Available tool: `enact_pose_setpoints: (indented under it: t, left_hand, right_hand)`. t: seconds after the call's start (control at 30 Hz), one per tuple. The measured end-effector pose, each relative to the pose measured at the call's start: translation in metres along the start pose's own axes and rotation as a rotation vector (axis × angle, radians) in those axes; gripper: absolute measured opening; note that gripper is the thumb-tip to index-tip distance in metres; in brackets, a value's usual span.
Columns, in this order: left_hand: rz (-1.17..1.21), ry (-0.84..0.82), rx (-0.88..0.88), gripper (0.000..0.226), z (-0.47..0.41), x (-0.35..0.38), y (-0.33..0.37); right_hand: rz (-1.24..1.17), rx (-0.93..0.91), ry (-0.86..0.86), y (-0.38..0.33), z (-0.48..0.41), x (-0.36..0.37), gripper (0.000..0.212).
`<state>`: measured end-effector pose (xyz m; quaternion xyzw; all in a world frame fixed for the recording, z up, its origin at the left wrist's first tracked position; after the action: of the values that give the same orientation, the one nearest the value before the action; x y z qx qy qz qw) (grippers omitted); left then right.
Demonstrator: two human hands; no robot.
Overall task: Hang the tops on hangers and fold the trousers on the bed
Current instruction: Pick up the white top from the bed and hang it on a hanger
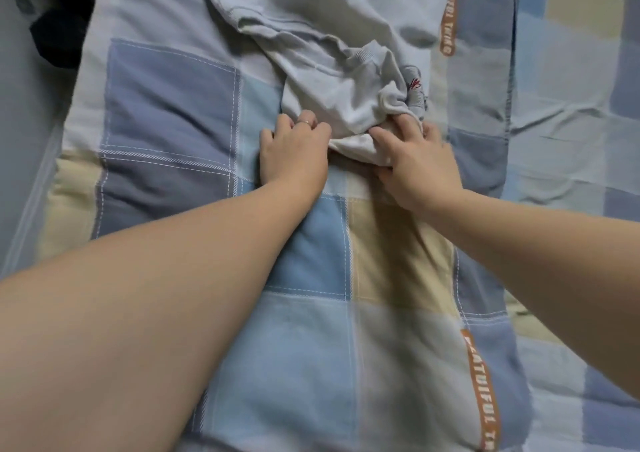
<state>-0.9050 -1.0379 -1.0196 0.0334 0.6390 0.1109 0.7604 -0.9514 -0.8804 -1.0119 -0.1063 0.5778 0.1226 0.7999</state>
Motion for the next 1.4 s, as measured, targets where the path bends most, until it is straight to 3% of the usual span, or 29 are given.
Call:
enact_pose_setpoints:
  t: [0.07,0.27,0.43,0.47,0.67,0.77,0.83,0.93,1.03,1.1,1.17,1.27,1.33,1.4]
  left_hand:
    - [0.064,-0.009,0.009,0.02,0.001,-0.005,0.003]
    - [0.601,-0.133,-0.136,0.021,0.078,-0.046,0.024]
    - [0.846,0.215,-0.236,0.006,0.139,-0.173,0.048]
    - [0.885,0.244,-0.245,0.011,0.15,-0.198,0.055]
    - [1.017,0.135,-0.208,0.096,0.209,-0.299,0.124]
    - [0.956,0.07,-0.17,0.118,0.228,-0.338,0.165]
    - [0.929,0.124,-0.181,0.104,0.24,-0.361,0.183]
    - [0.956,0.135,-0.255,0.051,0.253,-0.379,0.202]
    - [1.1,0.112,-0.285,0.037,0.253,-0.389,0.222]
    - [1.174,0.16,-0.29,0.028,0.252,-0.397,0.232]
    - [1.277,0.195,-0.317,0.018,0.253,-0.399,0.239]
    - [1.471,0.152,-0.314,0.022,0.25,-0.402,0.256]
    - [1.534,0.121,-0.283,0.022,0.245,-0.412,0.27]
    - [1.594,0.071,-0.256,0.023,0.239,-0.421,0.285]
  right_hand:
    - [-0.054,0.002,0.07,-0.001,-0.002,-0.01,0.029]
    - [-0.415,-0.021,0.037,0.003,0.047,-0.079,0.02]
    - [-0.693,0.037,-0.016,0.011,0.108,-0.198,0.028]
    - [-0.741,0.065,-0.028,0.016,0.12,-0.225,0.029]
    - [-0.931,0.067,-0.035,0.036,0.204,-0.374,0.023]
    - [-1.068,0.045,-0.064,0.039,0.248,-0.426,0.028]
    - [-1.162,0.048,-0.109,0.043,0.271,-0.447,0.029]
    - [-1.296,0.095,-0.132,0.055,0.293,-0.463,0.023]
    - [-1.549,0.165,-0.192,0.072,0.311,-0.459,0.02]
    - [-1.708,0.154,-0.209,0.089,0.324,-0.452,0.03]
    - [-1.595,0.122,-0.17,0.114,0.339,-0.439,0.049]
    - [-1.265,0.084,-0.243,0.143,0.369,-0.397,0.076]
    - [-1.094,0.095,-0.343,0.155,0.386,-0.361,0.071]
    - [-0.973,0.163,-0.342,0.17,0.391,-0.336,0.047]
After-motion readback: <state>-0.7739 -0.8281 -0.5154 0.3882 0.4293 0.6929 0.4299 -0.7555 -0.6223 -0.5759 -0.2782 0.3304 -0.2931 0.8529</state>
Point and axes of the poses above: each hand's wrist, its own z-axis away from the middle knuckle, its own x-axis out of the palm, y = z × x, the point moved 8 cm from there along -z, towards the middle knuckle, and after that the axes turned 9 degrees about x, right-handed, at the moved point
